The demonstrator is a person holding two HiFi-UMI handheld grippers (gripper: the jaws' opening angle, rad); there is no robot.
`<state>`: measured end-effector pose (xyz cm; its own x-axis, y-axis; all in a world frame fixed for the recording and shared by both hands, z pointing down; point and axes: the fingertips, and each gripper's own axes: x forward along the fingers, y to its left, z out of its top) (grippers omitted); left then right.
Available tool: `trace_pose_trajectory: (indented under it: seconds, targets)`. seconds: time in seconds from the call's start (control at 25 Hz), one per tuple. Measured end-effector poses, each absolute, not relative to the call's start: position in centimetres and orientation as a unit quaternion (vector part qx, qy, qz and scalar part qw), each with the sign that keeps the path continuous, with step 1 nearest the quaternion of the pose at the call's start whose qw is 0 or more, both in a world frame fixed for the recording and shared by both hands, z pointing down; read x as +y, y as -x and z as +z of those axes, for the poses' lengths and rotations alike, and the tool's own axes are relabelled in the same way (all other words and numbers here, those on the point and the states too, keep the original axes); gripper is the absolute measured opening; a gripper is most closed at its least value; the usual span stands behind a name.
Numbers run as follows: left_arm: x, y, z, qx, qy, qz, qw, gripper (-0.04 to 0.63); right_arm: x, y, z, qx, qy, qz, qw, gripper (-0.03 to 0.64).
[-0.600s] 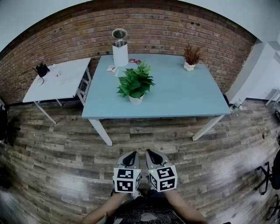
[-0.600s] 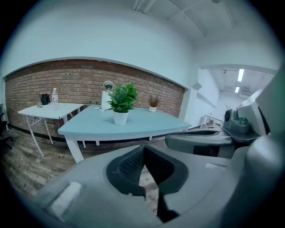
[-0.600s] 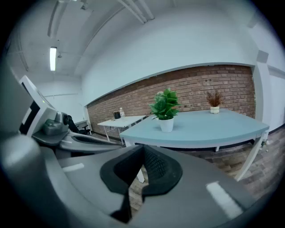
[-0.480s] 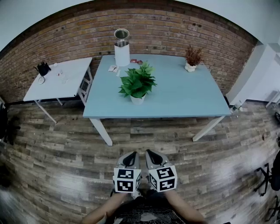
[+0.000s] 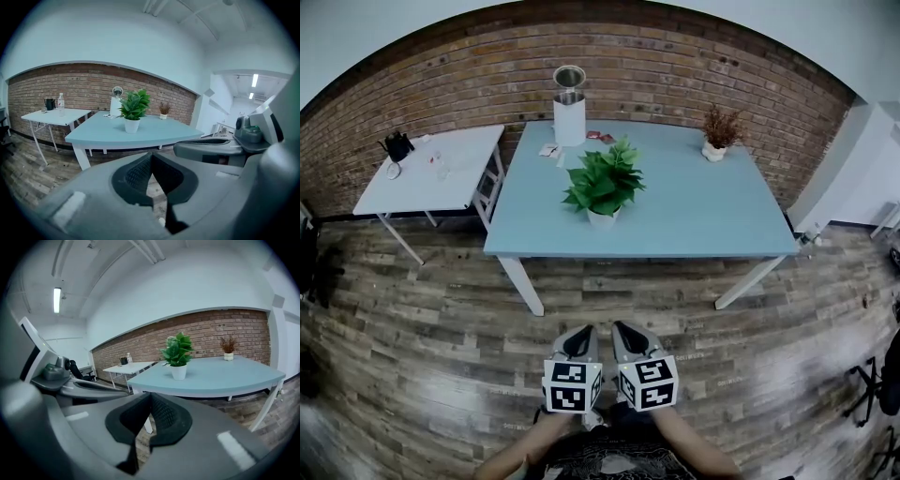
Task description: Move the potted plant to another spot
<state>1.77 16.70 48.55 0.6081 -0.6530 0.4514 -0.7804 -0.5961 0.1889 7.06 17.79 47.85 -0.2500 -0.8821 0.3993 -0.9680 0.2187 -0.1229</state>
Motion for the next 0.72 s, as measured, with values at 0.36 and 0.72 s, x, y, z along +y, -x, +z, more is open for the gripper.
trace_pose_trajectory:
  seconds: [0.36, 0.72]
  targets:
    - [14.8, -1.3, 49.6, -0.414, -0.872, 0.178, 0.193, -0.003, 15.5, -6.9, 48.9, -0.769, -0.6, 0.18, 0.129, 0.007]
    - [10.6, -2.0, 50.2, -0.424, -0.865, 0.184, 0.193, -0.003, 11.1, -7.9, 49.7, -0.775, -0.593, 0.173, 0.13, 0.049]
